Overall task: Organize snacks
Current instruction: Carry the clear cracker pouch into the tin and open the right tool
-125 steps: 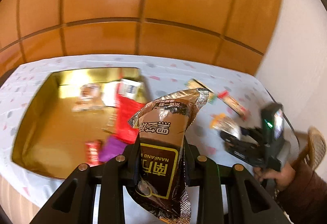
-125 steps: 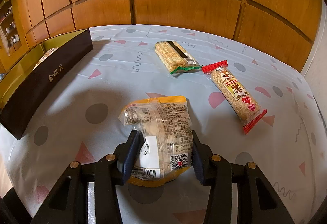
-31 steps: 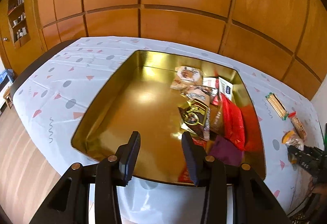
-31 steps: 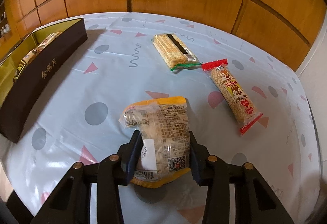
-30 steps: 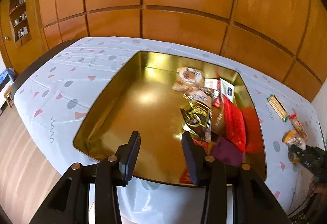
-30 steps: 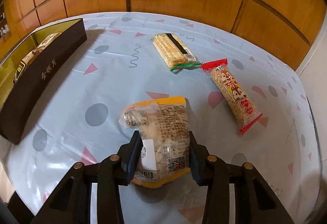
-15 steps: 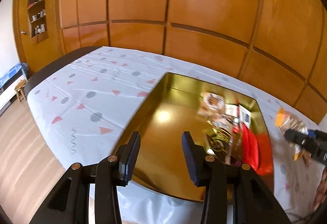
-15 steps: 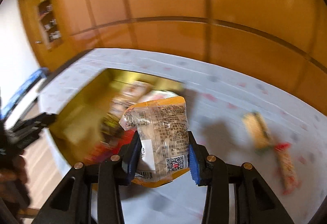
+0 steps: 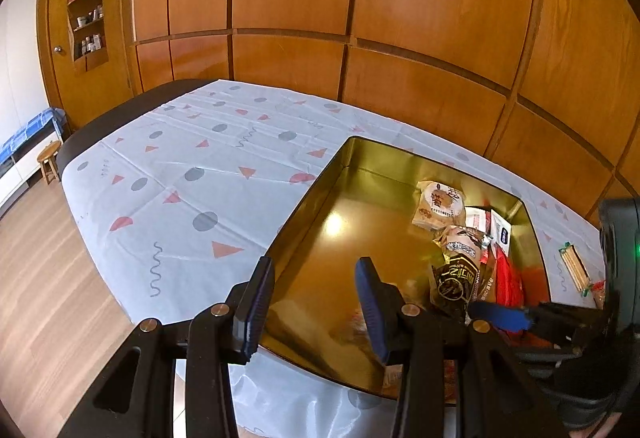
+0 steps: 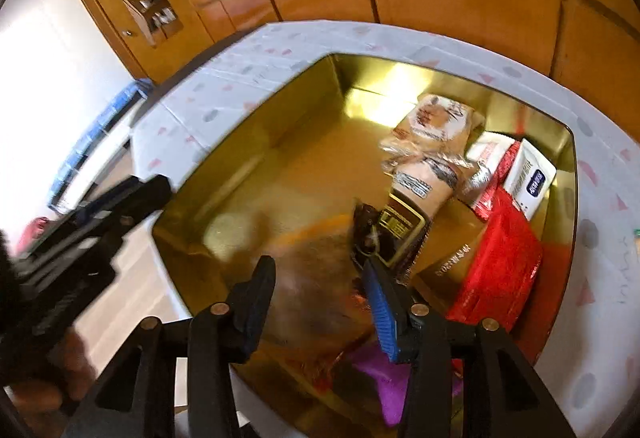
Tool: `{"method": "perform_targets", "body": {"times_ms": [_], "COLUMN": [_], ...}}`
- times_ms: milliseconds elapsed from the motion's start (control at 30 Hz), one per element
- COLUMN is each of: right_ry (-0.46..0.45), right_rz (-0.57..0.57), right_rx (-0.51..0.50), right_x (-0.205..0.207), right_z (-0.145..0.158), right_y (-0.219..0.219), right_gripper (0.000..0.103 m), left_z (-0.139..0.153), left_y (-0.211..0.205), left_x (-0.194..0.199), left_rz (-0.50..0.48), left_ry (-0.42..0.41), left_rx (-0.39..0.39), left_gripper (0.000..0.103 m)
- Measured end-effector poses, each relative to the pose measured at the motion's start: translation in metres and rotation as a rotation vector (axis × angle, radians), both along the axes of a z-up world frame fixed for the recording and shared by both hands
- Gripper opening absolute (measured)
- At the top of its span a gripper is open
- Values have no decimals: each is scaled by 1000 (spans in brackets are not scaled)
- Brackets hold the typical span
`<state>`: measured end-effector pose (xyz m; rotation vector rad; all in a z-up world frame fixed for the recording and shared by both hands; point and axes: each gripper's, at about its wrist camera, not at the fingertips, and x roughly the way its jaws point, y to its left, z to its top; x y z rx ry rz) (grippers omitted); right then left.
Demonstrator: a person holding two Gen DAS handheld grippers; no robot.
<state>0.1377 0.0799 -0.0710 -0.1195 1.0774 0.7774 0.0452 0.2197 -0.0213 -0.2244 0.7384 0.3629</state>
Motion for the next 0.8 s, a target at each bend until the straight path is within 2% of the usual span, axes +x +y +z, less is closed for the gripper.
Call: {"method": "perform_targets", "body": {"times_ms": [100,167,533,800], "right_ry": [-18,-35,-196,-285], "right_rz": [6,2,-94,-157], "right_rx": [-16,-36,4,-46], "right_x": [-2,-5,-26,-35], "right_z": [-3,-3,43,53], "right_y": [-4,-9,-60,-96], "right_gripper": [46,34,37,41], "left_z": [-2,-2,-5,-5], "left_y": [-3,-6,-33,-53], "left_x": [1,1,1,-1], "left_rz": [-8,-13,-85,-150], "left_ry": [3,6,15,17], "left_rx": [-1,5,25,43], "left_gripper": [42,42,42,42]}}
